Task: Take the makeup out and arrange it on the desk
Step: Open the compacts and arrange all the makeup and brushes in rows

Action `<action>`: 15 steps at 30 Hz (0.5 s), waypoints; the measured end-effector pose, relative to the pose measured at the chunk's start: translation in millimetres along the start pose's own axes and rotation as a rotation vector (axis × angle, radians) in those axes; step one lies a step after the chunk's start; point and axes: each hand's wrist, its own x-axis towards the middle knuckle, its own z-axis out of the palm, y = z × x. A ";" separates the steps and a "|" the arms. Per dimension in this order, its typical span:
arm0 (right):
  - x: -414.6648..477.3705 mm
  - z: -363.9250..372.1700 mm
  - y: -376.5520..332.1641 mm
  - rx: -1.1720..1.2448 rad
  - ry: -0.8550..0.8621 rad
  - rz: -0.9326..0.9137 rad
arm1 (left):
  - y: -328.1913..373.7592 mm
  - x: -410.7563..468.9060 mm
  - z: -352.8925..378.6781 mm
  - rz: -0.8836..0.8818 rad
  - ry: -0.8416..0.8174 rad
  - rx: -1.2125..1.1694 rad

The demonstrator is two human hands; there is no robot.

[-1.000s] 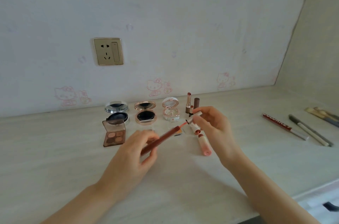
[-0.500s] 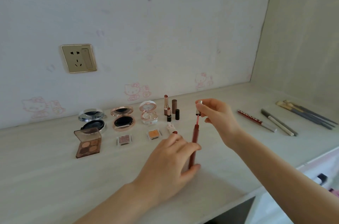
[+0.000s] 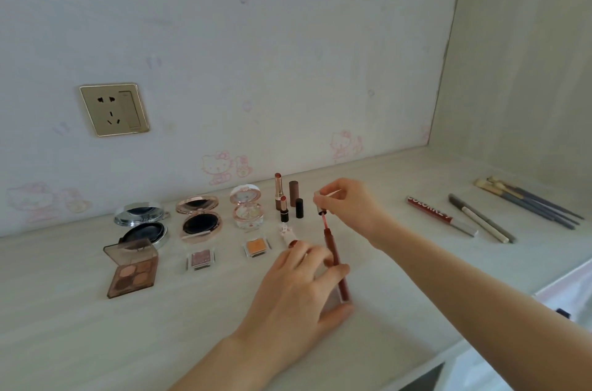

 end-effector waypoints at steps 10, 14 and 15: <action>15.2 32.5 0.7 -0.357 -0.139 -0.065 | -7.2 -2.2 8.6 -0.043 0.004 -0.063; 18.3 37.3 5.1 -0.394 -0.138 -0.075 | -7.2 -2.4 9.8 -0.064 -0.012 -0.104; 19.0 38.1 6.0 -0.397 -0.143 -0.078 | -7.0 -2.2 10.0 -0.069 -0.020 -0.112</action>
